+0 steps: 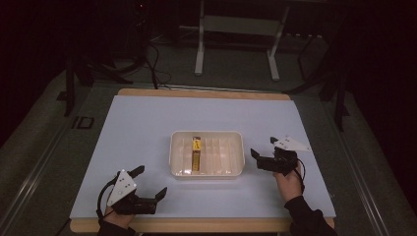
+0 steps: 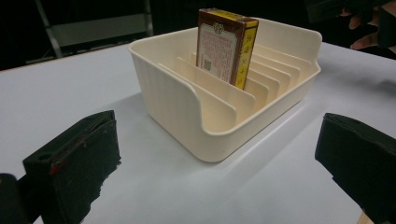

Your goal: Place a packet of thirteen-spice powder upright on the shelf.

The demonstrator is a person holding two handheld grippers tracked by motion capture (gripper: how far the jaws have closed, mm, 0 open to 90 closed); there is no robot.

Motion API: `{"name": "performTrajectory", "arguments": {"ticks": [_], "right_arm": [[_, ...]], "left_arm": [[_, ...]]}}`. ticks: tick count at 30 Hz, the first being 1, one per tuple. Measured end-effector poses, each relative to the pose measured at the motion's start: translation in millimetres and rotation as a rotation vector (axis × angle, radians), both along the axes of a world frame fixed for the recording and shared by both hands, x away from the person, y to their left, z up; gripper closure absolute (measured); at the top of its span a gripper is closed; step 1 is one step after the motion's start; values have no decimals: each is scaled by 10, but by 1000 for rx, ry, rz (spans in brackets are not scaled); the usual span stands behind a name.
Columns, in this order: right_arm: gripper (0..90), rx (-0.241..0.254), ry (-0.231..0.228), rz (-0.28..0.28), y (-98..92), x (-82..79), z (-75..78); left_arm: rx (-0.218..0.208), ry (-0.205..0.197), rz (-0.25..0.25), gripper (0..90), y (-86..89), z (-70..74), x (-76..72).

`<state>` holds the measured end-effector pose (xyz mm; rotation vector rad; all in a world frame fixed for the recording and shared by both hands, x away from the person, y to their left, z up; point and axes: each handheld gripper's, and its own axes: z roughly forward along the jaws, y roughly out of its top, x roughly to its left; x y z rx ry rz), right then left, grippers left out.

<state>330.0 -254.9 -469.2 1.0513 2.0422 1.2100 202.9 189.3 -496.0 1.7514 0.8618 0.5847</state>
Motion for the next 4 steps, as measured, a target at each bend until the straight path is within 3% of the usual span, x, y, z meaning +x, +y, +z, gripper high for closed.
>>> {"name": "performTrajectory", "arguments": {"ticks": [4], "right_arm": [[131, 3, 9, 6, 4, 6, -8]], "left_arm": [[0, 0, -1, 0, -1, 0, 3]]}}
